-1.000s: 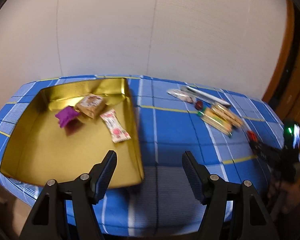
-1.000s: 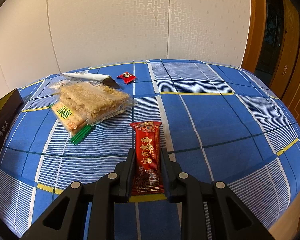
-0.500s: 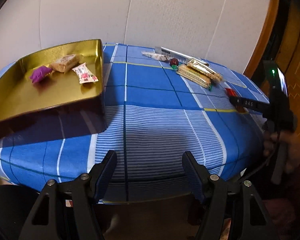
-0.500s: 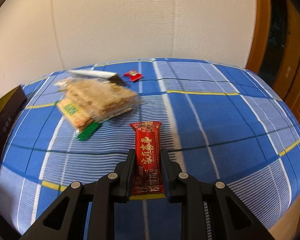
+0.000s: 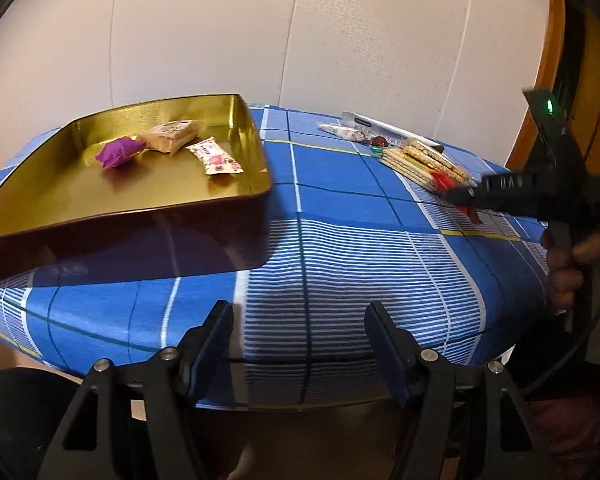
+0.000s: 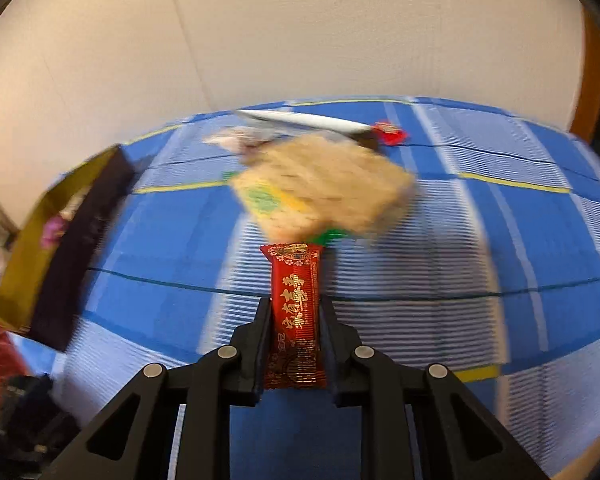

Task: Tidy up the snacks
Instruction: 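Carry the red candy bar into the gold tray and open the right gripper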

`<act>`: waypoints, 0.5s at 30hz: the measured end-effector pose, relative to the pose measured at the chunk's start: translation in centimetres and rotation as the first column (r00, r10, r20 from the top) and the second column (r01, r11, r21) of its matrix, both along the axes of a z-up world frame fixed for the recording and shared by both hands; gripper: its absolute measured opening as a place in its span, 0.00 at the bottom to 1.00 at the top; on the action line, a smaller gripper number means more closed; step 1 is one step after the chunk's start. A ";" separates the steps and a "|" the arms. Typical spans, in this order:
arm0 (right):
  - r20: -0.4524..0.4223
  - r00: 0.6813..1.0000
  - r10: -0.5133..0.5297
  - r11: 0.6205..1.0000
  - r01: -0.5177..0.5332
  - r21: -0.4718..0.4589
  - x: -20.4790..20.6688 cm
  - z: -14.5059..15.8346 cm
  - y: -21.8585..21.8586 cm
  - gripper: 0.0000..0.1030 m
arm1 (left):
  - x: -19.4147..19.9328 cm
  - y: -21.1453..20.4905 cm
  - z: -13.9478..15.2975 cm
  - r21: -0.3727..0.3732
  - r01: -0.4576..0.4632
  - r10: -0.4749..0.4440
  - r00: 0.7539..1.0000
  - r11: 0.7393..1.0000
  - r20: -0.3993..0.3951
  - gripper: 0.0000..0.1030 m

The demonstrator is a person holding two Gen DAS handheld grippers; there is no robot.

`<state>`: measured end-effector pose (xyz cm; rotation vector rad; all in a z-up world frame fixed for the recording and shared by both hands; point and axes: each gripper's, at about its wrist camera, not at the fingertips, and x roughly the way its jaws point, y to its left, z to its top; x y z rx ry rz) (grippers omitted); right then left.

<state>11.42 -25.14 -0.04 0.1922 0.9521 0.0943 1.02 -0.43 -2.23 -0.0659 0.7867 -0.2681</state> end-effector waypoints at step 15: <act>0.116 0.835 0.538 0.834 -0.547 0.073 2.1 8.1 18.3 0.21 | -0.3 1.1 0.1 -0.041 -0.034 0.035 0.999 0.999 0.008 0.67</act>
